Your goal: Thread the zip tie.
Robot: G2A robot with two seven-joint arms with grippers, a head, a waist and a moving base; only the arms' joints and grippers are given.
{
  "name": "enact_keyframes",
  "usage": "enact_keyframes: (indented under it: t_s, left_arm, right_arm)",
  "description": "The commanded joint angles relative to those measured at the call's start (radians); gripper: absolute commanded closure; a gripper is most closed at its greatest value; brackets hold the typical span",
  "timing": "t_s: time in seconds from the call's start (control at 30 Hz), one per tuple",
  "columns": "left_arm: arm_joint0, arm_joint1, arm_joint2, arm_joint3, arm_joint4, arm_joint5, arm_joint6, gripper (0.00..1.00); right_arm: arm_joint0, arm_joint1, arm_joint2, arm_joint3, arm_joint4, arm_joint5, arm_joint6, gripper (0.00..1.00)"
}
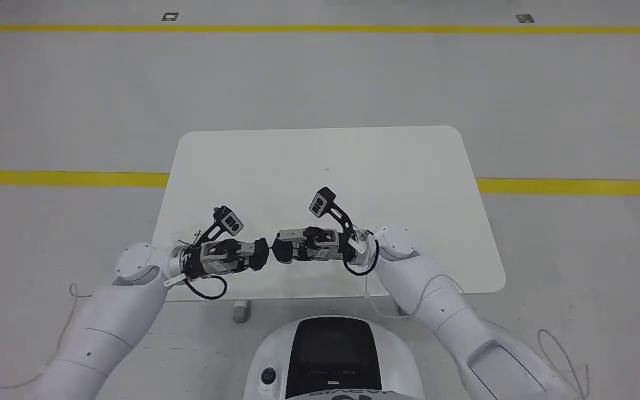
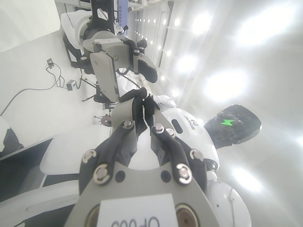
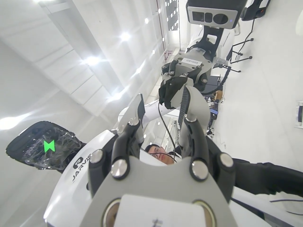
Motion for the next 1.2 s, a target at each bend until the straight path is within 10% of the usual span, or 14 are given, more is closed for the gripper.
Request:
enact_keyframes:
  t_s: [0.0,1.17]
  left_arm:
    - [-0.002,0.0,0.002,0.003,0.006,0.002,0.0,1.0]
    - [-0.02,-0.01,0.01,0.042,0.085,-0.008,0.043,1.0]
  right_arm:
    - [-0.002,0.002,0.002,-0.006,-0.004,0.001,-0.001,0.72]
    - [-0.022,0.031,0.008,-0.095,-0.149,0.042,-0.084,0.92]
